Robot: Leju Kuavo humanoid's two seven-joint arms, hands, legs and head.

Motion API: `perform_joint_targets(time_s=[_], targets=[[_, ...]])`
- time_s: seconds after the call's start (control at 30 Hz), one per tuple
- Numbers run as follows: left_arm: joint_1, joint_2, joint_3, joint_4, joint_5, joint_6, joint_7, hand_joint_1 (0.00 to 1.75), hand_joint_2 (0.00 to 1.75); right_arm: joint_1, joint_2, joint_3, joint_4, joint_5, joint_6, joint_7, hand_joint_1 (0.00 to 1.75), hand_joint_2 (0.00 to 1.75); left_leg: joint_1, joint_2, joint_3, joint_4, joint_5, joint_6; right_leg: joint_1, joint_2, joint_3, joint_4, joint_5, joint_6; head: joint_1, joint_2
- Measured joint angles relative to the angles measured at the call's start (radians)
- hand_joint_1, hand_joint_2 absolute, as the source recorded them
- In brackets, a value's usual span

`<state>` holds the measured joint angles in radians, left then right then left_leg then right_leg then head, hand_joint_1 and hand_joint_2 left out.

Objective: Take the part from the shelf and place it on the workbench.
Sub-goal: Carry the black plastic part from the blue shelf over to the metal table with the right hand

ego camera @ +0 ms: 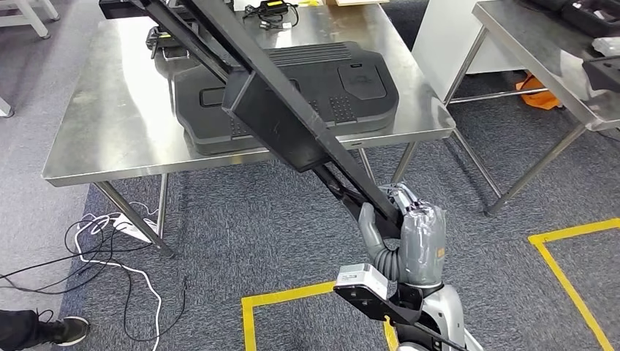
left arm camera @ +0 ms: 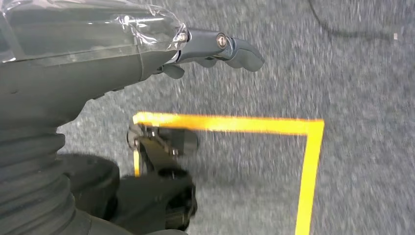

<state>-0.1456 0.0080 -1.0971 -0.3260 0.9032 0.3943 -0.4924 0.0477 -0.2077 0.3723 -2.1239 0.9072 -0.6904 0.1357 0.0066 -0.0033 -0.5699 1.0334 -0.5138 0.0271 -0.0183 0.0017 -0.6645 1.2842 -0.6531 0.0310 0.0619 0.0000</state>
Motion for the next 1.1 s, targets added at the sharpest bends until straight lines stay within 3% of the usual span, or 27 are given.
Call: perform_joint_targets(time_s=[0.03, 0.07, 0.13, 0.2, 0.27, 0.33, 0.4, 0.5, 0.53, 0.57, 0.63, 0.7, 0.83, 0.9, 1.0, 1.03, 1.07, 1.1], targets=[[0.001, 0.000, 0.000, 0.000, 0.000, 0.000, 0.000, 0.00, 1.75, 0.001, -0.001, 0.000, 0.000, 0.000, 0.000, 0.001, 1.75, 1.75, -0.002, -0.001, 0.005, 0.000, -0.004, 0.002, 0.001, 0.000, -0.026, 0.031, 0.005, -0.001, 0.001, 0.000], [0.001, 0.000, 0.000, 0.000, -0.001, 0.000, 0.000, 0.00, 1.75, 0.001, -0.002, 0.000, 0.000, 0.000, 0.000, 0.001, 1.75, 1.75, -0.003, -0.002, 0.012, 0.000, -0.009, 0.002, 0.002, 0.000, -0.033, 0.022, 0.031, -0.004, 0.002, 0.000], [0.002, 0.000, 0.000, 0.000, -0.001, 0.000, 0.000, 0.00, 1.75, 0.001, -0.002, 0.000, 0.000, -0.001, 0.000, 0.001, 1.75, 1.75, -0.004, -0.004, 0.030, 0.000, -0.023, 0.000, 0.006, 0.000, 0.001, -0.093, 0.120, -0.016, 0.004, 0.000], [0.001, 0.000, 0.000, 0.000, -0.001, 0.000, 0.000, 0.00, 1.75, 0.001, -0.002, 0.000, -0.001, -0.002, 0.000, 0.001, 1.75, 1.75, -0.006, -0.005, 0.043, 0.000, -0.034, -0.008, 0.014, 0.000, 0.041, -0.199, 0.170, -0.027, 0.003, 0.000], [0.001, 0.000, 0.000, 0.000, -0.001, 0.000, 0.000, 0.00, 1.75, 0.000, -0.003, 0.000, -0.002, -0.003, 0.000, 0.001, 1.75, 1.75, -0.007, -0.005, 0.046, -0.004, -0.039, -0.017, 0.021, 0.002, 0.051, -0.224, 0.165, -0.037, 0.002, 0.000], [0.000, 0.000, 0.000, 0.000, -0.001, 0.000, 0.000, 0.00, 1.75, -0.001, -0.004, 0.000, -0.004, -0.004, 0.000, 0.001, 1.75, 1.75, -0.009, -0.004, 0.052, -0.006, -0.045, -0.028, 0.015, 0.004, 0.061, -0.240, 0.160, -0.046, 0.002, 0.000], [-0.002, 0.000, 0.000, 0.000, -0.001, 0.000, 0.000, 0.00, 1.75, -0.002, -0.005, 0.000, -0.005, -0.004, 0.000, 0.000, 1.75, 1.75, -0.011, -0.003, 0.039, 0.041, -0.074, -0.038, 0.006, 0.001, 0.079, -0.257, 0.157, -0.054, -0.005, 0.000], [-0.001, 0.000, 0.000, 0.000, -0.001, 0.000, 0.000, 0.00, 1.75, -0.004, -0.005, 0.000, -0.006, -0.004, 0.000, 0.000, 1.75, 1.75, -0.002, -0.003, -0.063, 0.227, -0.143, -0.051, 0.004, -0.004, 0.096, -0.262, 0.148, -0.061, -0.014, 0.000], [0.002, 0.000, 0.000, 0.000, -0.001, 0.000, 0.000, 0.00, 1.75, -0.004, -0.005, 0.000, -0.006, -0.003, 0.000, 0.000, 1.75, 1.75, 0.001, -0.002, -0.092, 0.266, -0.143, -0.054, 0.004, -0.003, 0.101, -0.262, 0.143, -0.061, -0.014, 0.000], [0.003, 0.000, 0.000, 0.000, -0.001, 0.000, 0.000, 0.00, 1.75, -0.004, -0.006, 0.000, -0.006, -0.001, 0.000, 0.000, 1.75, 1.75, 0.004, -0.002, -0.105, 0.269, -0.123, -0.057, 0.003, -0.003, 0.107, -0.262, 0.138, -0.060, -0.014, 0.000], [0.005, 0.001, 0.000, 0.000, -0.001, 0.000, 0.000, 0.00, 1.75, -0.004, -0.006, 0.000, -0.006, 0.003, 0.000, 0.002, 1.75, 1.75, 0.010, -0.002, -0.080, 0.168, -0.034, -0.060, 0.001, -0.001, 0.125, -0.260, 0.124, -0.054, -0.015, 0.000], [0.005, 0.002, 0.000, 0.000, -0.003, 0.000, 0.001, 0.00, 1.75, -0.005, -0.006, 0.000, -0.006, 0.013, 0.000, 0.010, 1.75, 1.75, 0.011, -0.002, -0.041, 0.056, 0.023, -0.058, 0.002, 0.001, 0.137, -0.256, 0.110, -0.045, -0.019, 0.000], [0.004, 0.002, 0.000, 0.000, -0.005, 0.000, 0.003, 0.00, 1.75, -0.009, -0.008, 0.000, -0.006, 0.027, 0.000, 0.025, 1.75, 1.75, 0.005, -0.003, -0.026, 0.013, 0.018, -0.034, 0.002, 0.002, 0.139, -0.256, 0.099, -0.028, -0.019, 0.000], [0.002, 0.002, 0.000, 0.000, -0.007, 0.000, 0.003, 0.00, 1.75, -0.009, -0.011, 0.000, -0.006, 0.030, 0.000, 0.026, 1.75, 1.75, 0.008, -0.001, -0.017, 0.004, 0.017, -0.021, 0.000, 0.001, 0.125, -0.217, 0.076, -0.020, -0.015, 0.000], [-0.002, 0.002, 0.000, 0.000, -0.011, 0.000, 0.003, 0.00, 1.75, -0.010, -0.013, 0.000, -0.006, 0.033, 0.000, 0.028, 1.75, 1.75, 0.007, 0.000, -0.006, -0.001, 0.009, -0.007, -0.001, 0.001, 0.023, -0.030, 0.004, -0.013, -0.006, 0.000], [-0.002, 0.002, 0.000, 0.000, -0.012, 0.000, 0.004, 0.00, 1.75, -0.009, -0.015, 0.000, -0.006, 0.033, 0.000, 0.029, 1.75, 1.75, 0.006, 0.000, -0.003, -0.001, 0.006, -0.005, -0.001, 0.001, -0.011, 0.019, -0.003, -0.013, -0.004, 0.000], [-0.002, 0.002, 0.000, 0.000, -0.012, 0.000, 0.004, 0.00, 1.75, -0.009, -0.016, 0.000, -0.006, 0.033, 0.000, 0.031, 1.75, 1.75, 0.005, -0.001, 0.002, 0.000, 0.002, -0.004, 0.000, 0.001, -0.028, 0.032, 0.011, -0.014, -0.003, 0.000], [-0.003, 0.002, 0.000, 0.000, -0.013, 0.000, 0.005, 0.00, 1.75, -0.009, -0.017, 0.000, -0.006, 0.034, 0.000, 0.033, 1.75, 1.75, 0.004, -0.002, 0.009, 0.000, -0.003, -0.004, 0.000, 0.001, -0.026, 0.005, 0.047, -0.018, -0.002, 0.000]])
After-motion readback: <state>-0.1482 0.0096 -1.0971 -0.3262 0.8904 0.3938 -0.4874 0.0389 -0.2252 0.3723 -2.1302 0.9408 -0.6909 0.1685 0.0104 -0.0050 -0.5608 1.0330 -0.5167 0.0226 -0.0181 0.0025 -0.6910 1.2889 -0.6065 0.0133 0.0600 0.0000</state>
